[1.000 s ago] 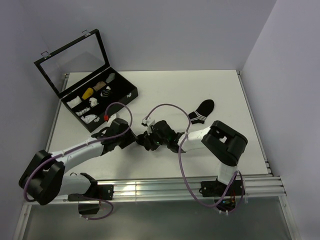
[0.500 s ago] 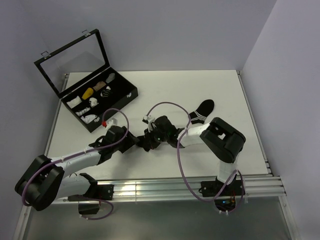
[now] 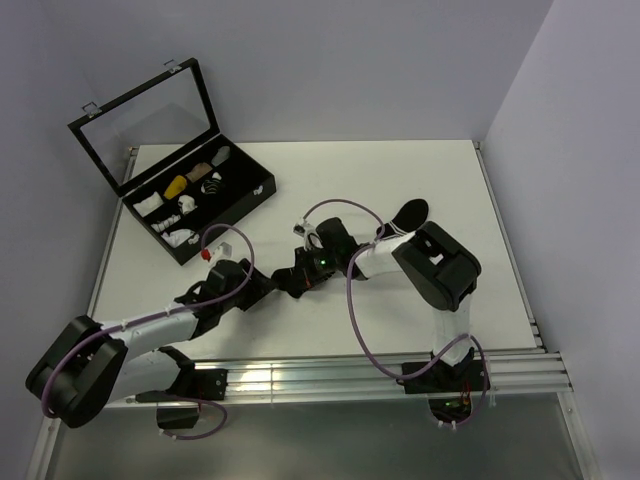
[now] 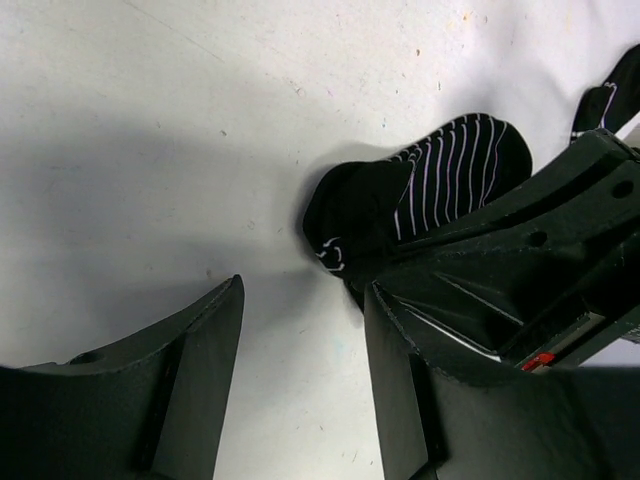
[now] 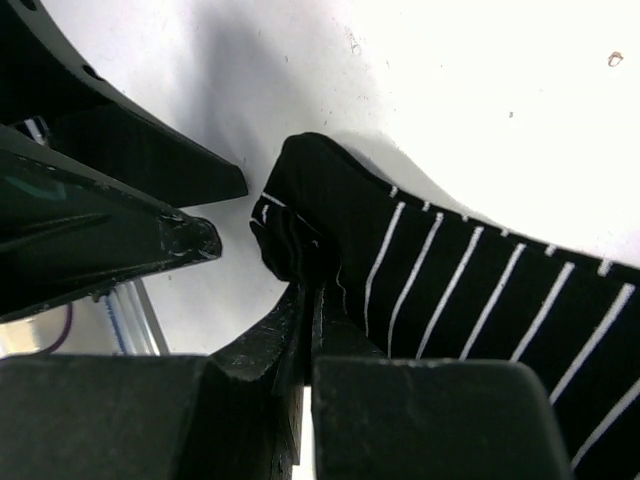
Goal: Roll the socks
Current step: Roll the sock at the center of the board.
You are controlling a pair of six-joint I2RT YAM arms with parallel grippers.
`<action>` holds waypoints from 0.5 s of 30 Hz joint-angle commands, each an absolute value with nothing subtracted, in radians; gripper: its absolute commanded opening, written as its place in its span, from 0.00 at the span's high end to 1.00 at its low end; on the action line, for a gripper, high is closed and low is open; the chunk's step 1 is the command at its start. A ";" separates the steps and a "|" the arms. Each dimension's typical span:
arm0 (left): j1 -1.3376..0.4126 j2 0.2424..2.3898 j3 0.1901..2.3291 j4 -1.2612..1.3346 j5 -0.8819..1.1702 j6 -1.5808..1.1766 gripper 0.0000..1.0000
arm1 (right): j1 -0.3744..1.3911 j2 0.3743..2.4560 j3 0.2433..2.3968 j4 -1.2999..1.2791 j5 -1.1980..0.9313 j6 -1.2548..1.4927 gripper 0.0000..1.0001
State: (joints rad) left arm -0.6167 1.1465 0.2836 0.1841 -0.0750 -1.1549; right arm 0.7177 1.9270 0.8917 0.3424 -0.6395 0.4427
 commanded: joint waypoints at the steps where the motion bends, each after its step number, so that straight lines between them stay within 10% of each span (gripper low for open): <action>1: -0.615 1.187 0.288 0.265 -0.061 -1.140 0.43 | 0.701 1.979 0.923 0.270 -0.667 0.466 1.00; 15: -0.615 1.324 0.305 0.347 -0.040 -1.114 0.48 | 0.673 2.011 0.928 0.298 -0.733 0.532 0.99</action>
State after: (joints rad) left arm -0.6163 1.2957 0.2943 0.3710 -0.0418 -1.1446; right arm 0.6811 1.9831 0.9291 0.3370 -0.7433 0.5316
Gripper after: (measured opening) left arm 0.523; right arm 0.025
